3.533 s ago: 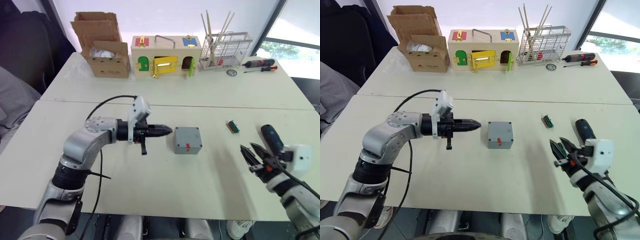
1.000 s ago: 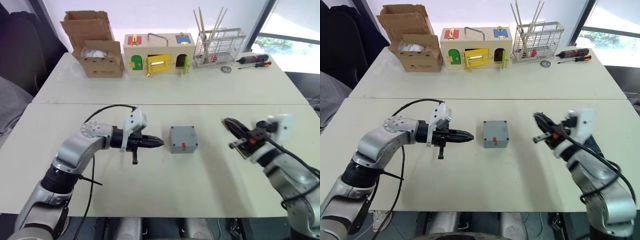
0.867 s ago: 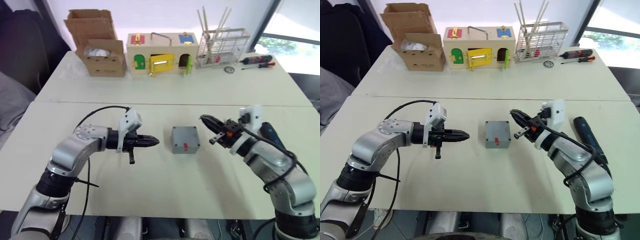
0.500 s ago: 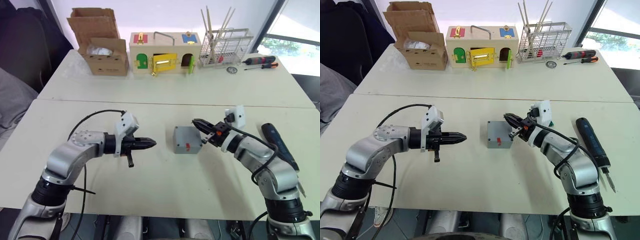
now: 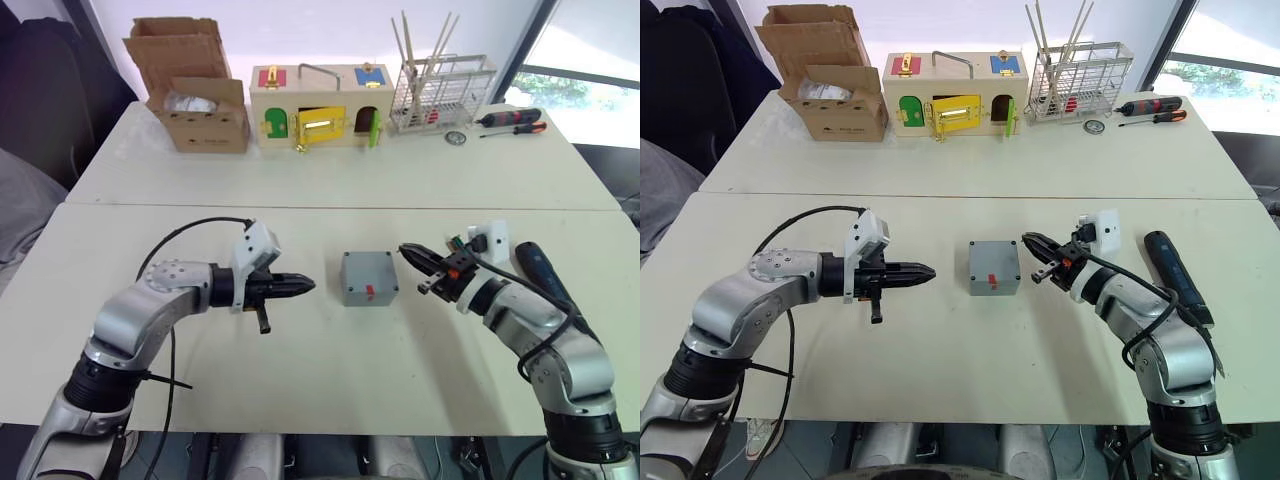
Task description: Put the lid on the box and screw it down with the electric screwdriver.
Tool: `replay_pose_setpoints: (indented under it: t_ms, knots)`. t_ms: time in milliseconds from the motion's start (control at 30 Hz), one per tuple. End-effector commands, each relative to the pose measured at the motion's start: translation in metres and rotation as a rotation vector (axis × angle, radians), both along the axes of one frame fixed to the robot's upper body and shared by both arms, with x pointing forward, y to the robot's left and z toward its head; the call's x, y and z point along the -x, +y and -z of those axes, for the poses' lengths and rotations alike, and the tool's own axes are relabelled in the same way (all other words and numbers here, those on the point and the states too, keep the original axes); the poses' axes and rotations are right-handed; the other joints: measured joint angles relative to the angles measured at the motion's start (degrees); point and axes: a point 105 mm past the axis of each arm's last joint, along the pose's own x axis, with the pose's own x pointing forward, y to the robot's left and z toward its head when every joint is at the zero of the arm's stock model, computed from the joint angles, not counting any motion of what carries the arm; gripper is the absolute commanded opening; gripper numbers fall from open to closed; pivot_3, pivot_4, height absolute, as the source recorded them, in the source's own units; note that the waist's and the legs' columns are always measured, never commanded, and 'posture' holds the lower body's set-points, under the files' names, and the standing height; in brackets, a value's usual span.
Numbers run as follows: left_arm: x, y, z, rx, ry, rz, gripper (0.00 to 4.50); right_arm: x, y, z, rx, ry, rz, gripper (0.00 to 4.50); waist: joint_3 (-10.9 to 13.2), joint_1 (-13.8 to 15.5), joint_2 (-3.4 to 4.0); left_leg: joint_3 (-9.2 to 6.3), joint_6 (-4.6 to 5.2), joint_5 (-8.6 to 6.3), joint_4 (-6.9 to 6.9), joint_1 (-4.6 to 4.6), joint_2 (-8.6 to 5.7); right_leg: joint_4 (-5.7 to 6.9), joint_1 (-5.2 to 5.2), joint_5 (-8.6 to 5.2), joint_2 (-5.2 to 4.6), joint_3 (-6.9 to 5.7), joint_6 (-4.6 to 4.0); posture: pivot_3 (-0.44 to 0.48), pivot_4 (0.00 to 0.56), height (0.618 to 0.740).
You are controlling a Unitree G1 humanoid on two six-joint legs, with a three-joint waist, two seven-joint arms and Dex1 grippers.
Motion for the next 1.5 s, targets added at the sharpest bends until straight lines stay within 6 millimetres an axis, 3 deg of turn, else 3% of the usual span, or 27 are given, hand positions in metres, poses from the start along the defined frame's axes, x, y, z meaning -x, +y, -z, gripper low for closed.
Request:
replay_pose_setpoints:
  t_ms: [33, 267, 933, 1500]
  knots:
    - [-0.001, -0.002, -0.007, 0.002, -0.036, 0.020, 0.10, 0.002, 0.005, -0.014, -0.013, -0.058, -0.012, 0.04, 0.0, 0.1, 0.00, 0.00, -0.01, 0.00, -0.01, 0.00, 0.00, 0.00, -0.01, 0.00, 0.00, 0.00, 0.00, 0.000, 0.150, 0.729]
    - [0.000, -0.002, -0.005, -0.005, -0.034, 0.025, 0.10, 0.003, 0.008, -0.018, -0.030, -0.069, -0.024, 0.04, 0.0, 0.1, 0.01, 0.00, -0.01, 0.00, -0.01, 0.00, 0.00, 0.00, -0.01, 0.00, -0.01, 0.01, 0.00, 0.000, 0.150, 0.729]
    - [0.001, -0.002, -0.004, -0.011, -0.034, 0.026, 0.10, -0.001, 0.015, -0.006, -0.022, -0.036, -0.045, 0.04, 0.0, 0.1, 0.01, 0.00, -0.01, 0.00, -0.02, 0.00, 0.00, 0.00, -0.01, 0.00, -0.01, 0.01, 0.00, 0.000, 0.150, 0.729]
    - [0.003, -0.001, -0.024, 0.059, -0.046, 0.031, 0.10, -0.005, 0.008, -0.003, -0.010, -0.031, -0.023, 0.04, 0.0, 0.1, 0.01, 0.00, -0.01, 0.00, -0.02, 0.00, 0.00, 0.00, -0.01, 0.00, -0.01, 0.01, 0.00, 0.000, 0.150, 0.729]
